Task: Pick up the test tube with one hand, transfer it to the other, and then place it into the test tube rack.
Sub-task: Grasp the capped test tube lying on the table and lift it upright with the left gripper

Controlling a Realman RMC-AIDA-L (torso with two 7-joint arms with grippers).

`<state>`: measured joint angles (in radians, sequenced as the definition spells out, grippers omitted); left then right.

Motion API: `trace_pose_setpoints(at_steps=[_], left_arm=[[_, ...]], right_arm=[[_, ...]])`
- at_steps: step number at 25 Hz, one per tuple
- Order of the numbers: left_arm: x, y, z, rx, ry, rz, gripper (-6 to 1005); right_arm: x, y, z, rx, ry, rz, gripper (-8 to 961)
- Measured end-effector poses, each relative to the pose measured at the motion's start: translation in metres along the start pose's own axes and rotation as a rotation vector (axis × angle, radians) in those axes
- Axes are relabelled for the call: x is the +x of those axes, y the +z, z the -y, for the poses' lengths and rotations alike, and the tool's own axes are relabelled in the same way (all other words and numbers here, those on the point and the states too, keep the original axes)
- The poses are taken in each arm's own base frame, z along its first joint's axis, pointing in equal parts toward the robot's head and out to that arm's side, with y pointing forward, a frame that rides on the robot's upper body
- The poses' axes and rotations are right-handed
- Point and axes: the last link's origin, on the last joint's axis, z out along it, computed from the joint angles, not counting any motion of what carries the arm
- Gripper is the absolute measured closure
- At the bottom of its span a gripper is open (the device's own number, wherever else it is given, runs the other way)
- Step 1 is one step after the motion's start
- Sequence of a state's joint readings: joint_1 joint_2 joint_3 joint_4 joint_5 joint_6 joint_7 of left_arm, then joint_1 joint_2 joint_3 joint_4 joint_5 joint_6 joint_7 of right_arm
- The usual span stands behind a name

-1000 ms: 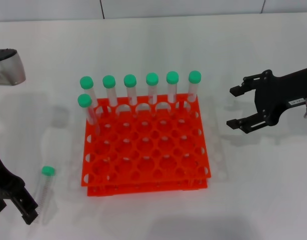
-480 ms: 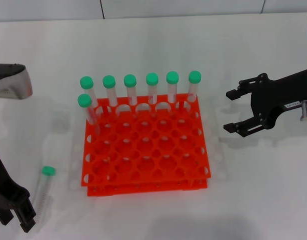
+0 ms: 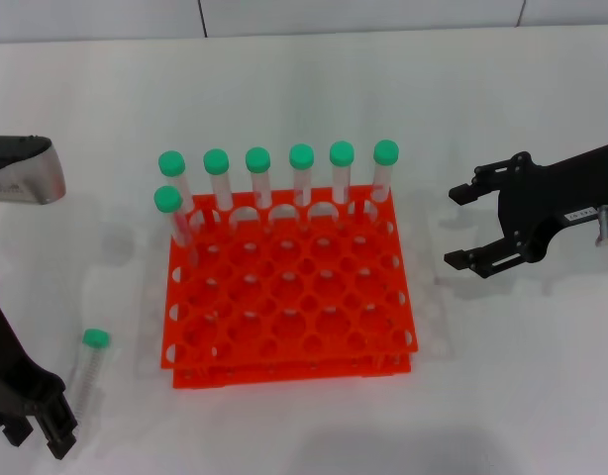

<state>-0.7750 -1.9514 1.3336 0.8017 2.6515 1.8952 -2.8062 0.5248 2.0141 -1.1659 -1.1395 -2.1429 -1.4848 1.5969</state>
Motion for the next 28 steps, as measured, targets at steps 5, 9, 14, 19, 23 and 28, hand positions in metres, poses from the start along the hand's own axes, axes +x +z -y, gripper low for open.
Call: trace_pose_setpoints(at_steps=[5,9,14,19,23,28], left_arm=[[0.0032,0.0044,0.0003,-0.003,0.003,-0.015,454],[0.0041,0.005,0.0001,-0.001,0.005,-0.02,473],[0.0061,0.0046,0.0021,-0.01,-0.005,-0.042,496],[0.0064,0.0049,0.0027,-0.022,-0.011,-0.043,519],[0.0065,0.0063,0.0013,-0.026,-0.01,-0.041,538],[0.0065,0.0073,0.0,-0.026,-0.006,-0.033,561]], right_arm=[[0.0,0.0003,-0.0003,-0.001,-0.006,-0.001,145],[-0.0004,0.0019,-0.0016,-0.009,-0.012,-0.005,145],[0.0002,0.0021,-0.002,-0.01,-0.013,-0.007,146],[0.0004,0.0021,-0.0021,-0.011,-0.014,-0.009,146],[-0.0008,0.0026,-0.002,-0.014,-0.018,-0.009,145],[-0.002,0.0036,-0.0024,-0.018,-0.023,-0.009,145]])
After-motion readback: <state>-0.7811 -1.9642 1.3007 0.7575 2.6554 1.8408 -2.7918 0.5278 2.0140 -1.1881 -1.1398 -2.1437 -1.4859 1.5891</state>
